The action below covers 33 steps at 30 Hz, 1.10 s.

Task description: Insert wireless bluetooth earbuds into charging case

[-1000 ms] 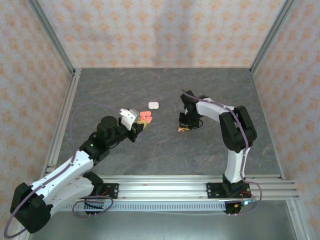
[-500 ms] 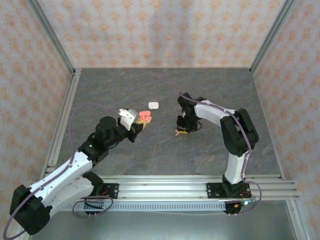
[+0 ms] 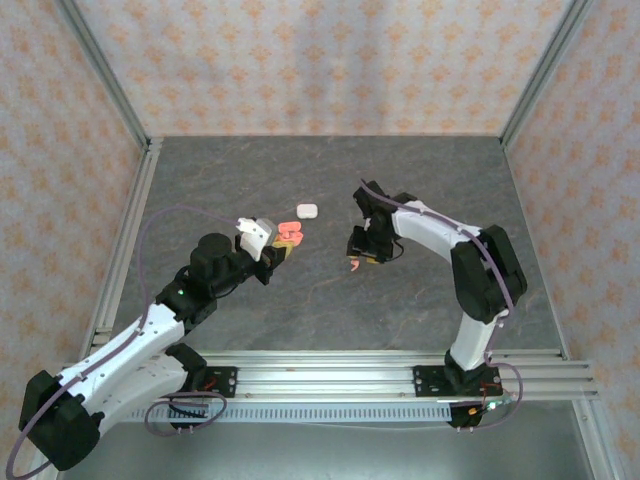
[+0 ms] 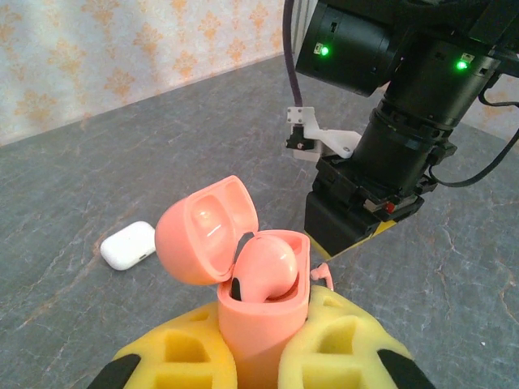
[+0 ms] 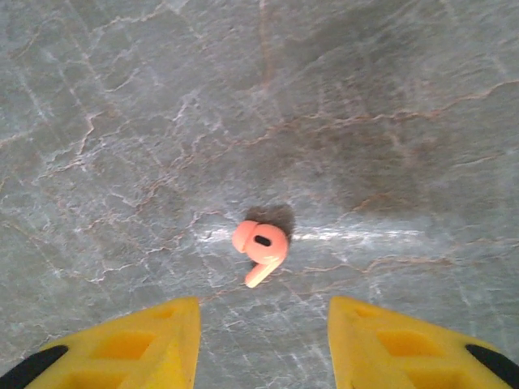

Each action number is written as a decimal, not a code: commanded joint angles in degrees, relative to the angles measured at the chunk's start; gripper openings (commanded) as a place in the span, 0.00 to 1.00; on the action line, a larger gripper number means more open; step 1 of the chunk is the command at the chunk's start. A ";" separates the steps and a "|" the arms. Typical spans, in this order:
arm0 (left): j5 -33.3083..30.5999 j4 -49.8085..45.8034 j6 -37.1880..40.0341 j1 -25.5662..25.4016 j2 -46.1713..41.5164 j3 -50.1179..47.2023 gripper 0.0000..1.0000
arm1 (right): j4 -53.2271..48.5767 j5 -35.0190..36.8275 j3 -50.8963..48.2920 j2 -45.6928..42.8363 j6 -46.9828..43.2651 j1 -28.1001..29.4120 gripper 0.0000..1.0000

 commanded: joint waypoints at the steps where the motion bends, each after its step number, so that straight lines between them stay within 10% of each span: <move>1: -0.07 -0.34 0.58 0.24 -0.89 0.94 0.00 | 0.91 -0.42 0.83 2.35 0.89 0.82 0.47; 33: -1.00 -0.60 0.97 0.29 -1.16 0.60 0.00 | -1.58 -0.69 6.53 9.76 -3.74 0.85 0.21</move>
